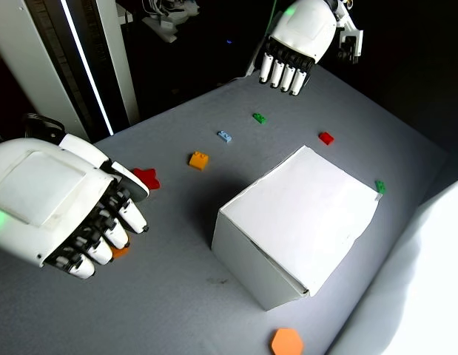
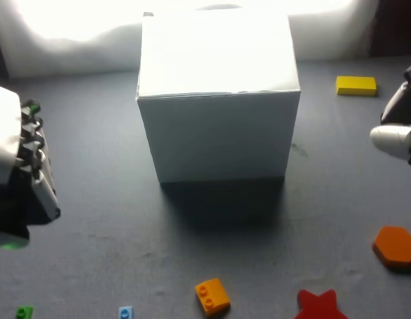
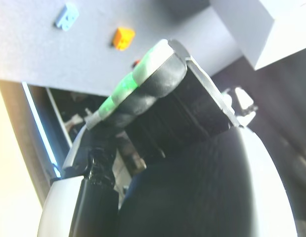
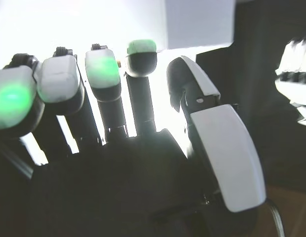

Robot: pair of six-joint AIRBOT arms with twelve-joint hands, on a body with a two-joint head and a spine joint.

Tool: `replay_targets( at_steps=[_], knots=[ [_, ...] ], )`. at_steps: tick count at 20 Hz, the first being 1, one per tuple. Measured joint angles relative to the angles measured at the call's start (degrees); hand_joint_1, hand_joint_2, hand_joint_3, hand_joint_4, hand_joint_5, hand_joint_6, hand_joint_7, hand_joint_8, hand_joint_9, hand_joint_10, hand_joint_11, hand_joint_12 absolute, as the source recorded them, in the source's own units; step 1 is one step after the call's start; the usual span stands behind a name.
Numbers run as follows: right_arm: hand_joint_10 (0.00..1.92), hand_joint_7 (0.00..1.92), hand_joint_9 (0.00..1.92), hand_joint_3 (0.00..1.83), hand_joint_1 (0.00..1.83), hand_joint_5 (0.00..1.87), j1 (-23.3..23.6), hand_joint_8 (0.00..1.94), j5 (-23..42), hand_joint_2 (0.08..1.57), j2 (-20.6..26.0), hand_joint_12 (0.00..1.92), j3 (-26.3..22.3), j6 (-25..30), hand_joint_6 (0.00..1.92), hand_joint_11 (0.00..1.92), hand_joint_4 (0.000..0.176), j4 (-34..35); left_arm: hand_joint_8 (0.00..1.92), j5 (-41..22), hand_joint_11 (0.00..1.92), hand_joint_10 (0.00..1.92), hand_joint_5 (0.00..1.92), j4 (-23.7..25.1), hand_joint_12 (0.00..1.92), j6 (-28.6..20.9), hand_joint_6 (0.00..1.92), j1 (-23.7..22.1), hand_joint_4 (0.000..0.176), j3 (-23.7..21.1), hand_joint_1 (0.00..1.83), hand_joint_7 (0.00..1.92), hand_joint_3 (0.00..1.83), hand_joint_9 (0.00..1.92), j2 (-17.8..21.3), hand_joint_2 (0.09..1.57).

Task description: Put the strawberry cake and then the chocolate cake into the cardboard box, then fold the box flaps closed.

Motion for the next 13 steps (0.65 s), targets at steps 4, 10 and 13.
replay_targets(
  at_steps=[4,10,13],
  knots=[
    [1.92,1.25,1.29,0.0,0.3,1.03,-0.5,1.88,-0.3,1.56,-0.1,1.92,0.0,0.0,1.8,1.37,0.0,-0.6,1.87,0.4,1.16,1.92,1.04,-0.2,1.92,0.0,1.85,-2.3,0.0,1.0,0.44,1.14,0.0,1.16,0.0,1.49],
    [1.92,1.26,1.3,0.0,0.3,1.04,-1.6,1.9,1.9,1.55,-0.5,1.92,0.0,0.8,1.79,1.39,0.0,-1.5,1.89,0.2,1.15,1.92,1.02,0.8,1.92,-0.3,1.86,-4.4,0.0,1.1,0.46,1.13,0.0,1.15,-0.4,1.48],
    [1.92,1.25,1.3,0.0,0.36,1.04,-1.7,1.91,2.0,1.54,-0.5,1.92,0.1,5.0,1.83,1.38,0.0,-7.0,1.87,-0.1,1.15,1.92,1.01,0.2,1.92,-0.7,1.86,-4.7,0.0,1.7,0.47,1.13,0.0,1.15,-0.4,1.48]
  ],
)
